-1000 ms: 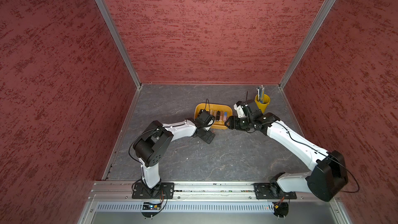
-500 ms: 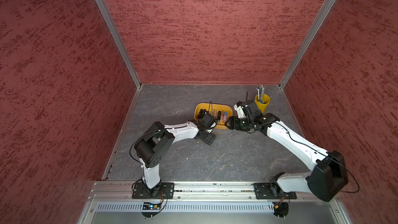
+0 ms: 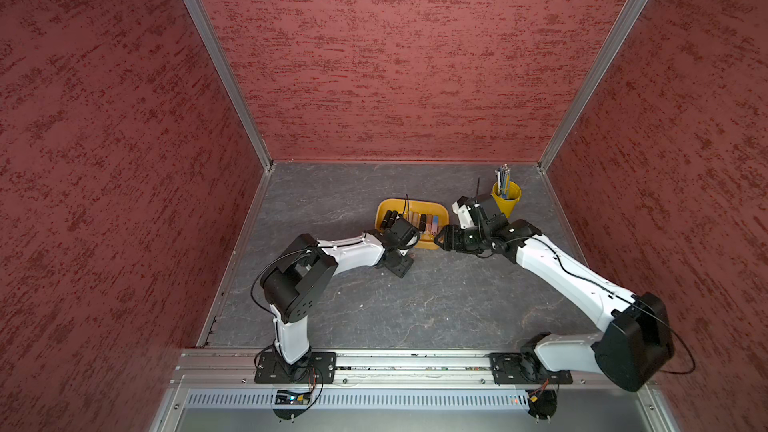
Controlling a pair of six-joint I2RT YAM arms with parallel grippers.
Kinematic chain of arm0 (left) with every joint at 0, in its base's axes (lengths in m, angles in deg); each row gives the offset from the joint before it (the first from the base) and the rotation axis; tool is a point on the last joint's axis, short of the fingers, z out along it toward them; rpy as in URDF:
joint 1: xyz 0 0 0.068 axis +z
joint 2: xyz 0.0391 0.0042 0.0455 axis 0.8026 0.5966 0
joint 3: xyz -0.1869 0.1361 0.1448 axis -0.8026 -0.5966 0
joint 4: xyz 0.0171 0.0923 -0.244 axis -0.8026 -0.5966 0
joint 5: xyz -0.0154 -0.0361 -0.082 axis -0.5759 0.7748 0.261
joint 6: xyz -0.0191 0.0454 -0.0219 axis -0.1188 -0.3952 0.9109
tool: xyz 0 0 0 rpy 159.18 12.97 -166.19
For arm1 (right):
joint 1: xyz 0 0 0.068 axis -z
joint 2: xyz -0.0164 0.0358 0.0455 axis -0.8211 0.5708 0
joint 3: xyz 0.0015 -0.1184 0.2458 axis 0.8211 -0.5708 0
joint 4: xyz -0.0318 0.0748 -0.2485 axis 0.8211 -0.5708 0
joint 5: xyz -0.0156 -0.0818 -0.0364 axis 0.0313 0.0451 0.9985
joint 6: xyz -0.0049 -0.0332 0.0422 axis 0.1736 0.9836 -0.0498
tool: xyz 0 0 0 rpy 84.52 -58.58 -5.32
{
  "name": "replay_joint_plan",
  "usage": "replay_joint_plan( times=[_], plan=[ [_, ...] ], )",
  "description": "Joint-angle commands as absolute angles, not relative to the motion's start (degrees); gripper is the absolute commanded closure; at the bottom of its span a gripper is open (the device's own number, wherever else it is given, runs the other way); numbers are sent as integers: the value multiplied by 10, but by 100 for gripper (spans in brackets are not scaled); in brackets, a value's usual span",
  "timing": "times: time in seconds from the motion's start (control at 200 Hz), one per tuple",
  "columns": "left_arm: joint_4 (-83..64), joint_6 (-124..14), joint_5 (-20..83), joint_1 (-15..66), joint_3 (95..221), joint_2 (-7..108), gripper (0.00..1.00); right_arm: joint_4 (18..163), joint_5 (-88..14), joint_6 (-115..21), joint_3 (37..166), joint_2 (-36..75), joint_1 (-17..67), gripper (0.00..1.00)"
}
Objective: Put the lipstick into the storage box
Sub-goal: Pick up the lipstick at the center of the board.
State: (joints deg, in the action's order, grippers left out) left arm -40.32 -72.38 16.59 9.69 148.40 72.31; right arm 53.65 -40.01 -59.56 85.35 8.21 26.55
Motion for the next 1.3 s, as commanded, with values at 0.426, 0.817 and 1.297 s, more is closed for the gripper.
replay_joint_plan(
  times=[0.426, 0.817, 1.297],
  plan=[
    [-488, -716, 170, 96, 1503, 758, 52, 548, -399, -595, 850, 64, 276, 34],
    [-520, -720, 177, 96, 1521, 773, 71, 545, -397, -592, 855, 63, 280, 34],
    [-528, -698, 212, 97, 1499, 716, 84, 542, -405, -594, 854, 44, 294, 34]
  ],
)
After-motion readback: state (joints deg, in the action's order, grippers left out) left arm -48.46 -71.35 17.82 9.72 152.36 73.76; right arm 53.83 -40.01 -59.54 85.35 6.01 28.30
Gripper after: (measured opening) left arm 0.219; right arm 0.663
